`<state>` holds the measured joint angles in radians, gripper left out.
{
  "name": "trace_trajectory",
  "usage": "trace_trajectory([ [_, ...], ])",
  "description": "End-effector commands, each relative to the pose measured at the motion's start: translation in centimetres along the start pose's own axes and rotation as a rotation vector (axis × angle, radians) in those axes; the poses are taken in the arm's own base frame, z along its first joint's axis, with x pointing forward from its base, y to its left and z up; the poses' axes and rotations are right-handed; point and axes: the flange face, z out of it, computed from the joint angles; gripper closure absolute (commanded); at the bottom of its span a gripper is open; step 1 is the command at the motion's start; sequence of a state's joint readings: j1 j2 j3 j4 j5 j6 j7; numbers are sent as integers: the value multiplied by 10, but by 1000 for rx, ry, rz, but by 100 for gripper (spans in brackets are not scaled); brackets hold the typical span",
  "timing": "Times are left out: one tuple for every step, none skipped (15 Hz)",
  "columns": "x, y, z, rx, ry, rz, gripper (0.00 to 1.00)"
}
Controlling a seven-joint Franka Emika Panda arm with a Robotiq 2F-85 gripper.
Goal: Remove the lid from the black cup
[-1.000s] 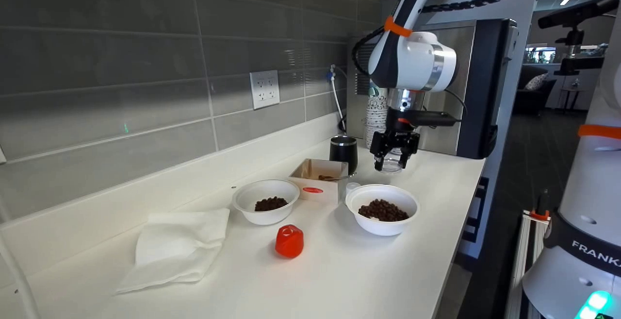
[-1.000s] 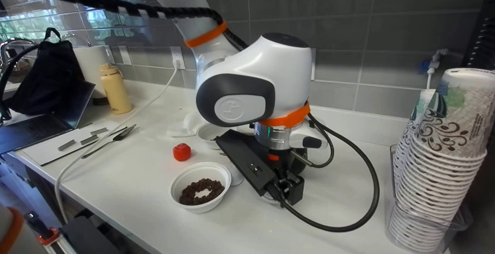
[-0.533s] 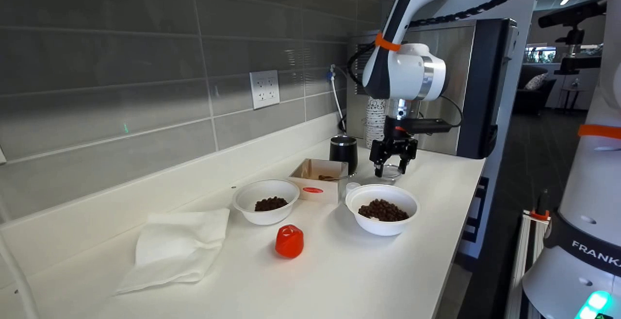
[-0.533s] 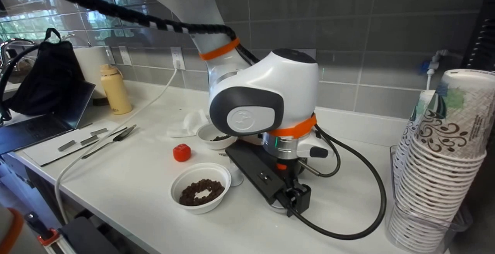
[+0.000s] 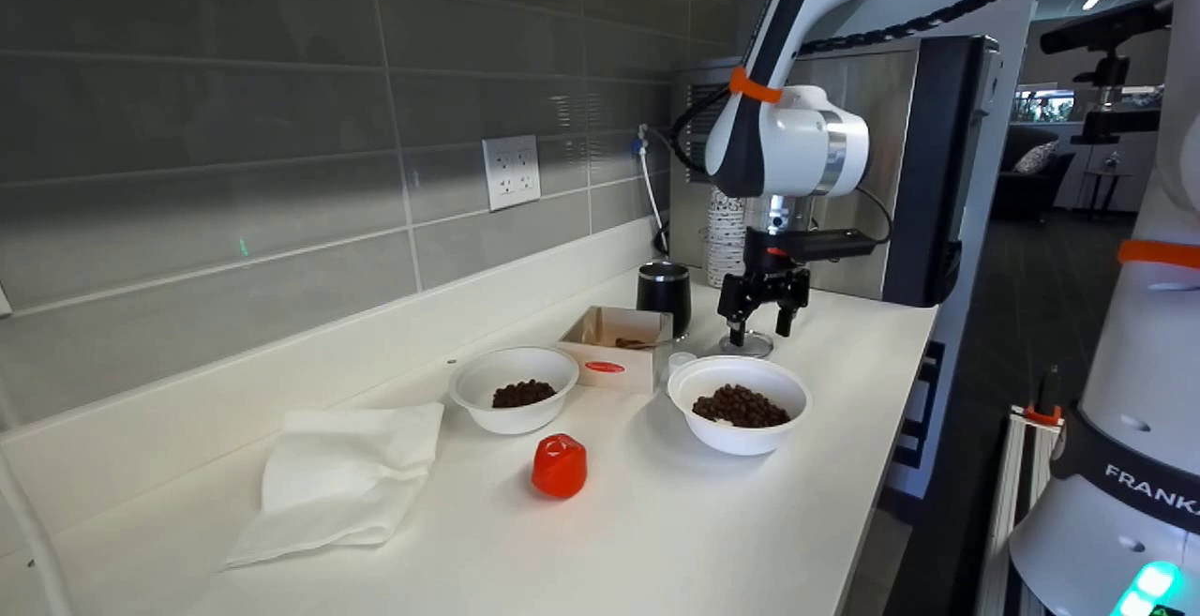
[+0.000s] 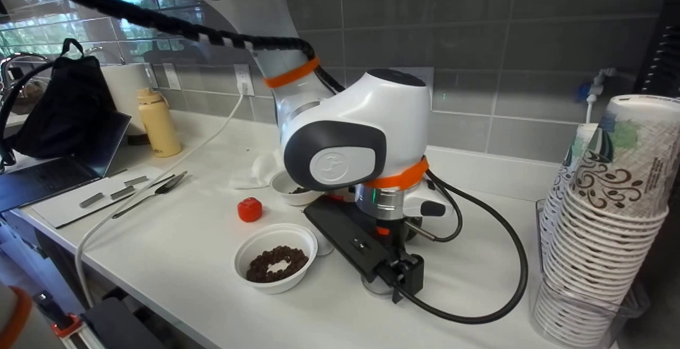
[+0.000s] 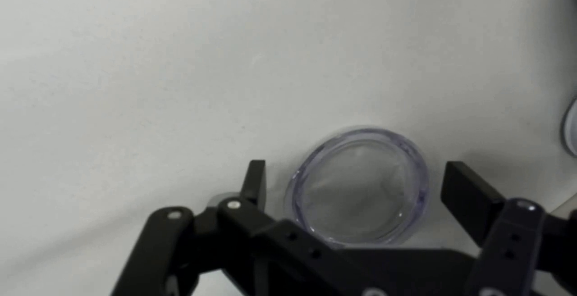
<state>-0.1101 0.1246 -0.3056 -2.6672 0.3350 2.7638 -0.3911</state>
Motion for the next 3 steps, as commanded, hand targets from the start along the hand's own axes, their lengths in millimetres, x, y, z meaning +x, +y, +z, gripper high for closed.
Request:
trace_trajectory([
  [-36,-5,-25,-28,27,-19,0],
  [-42,-5,-29,-40,29,-27,0],
  [-17,1,-35,-59,13,-30,0],
])
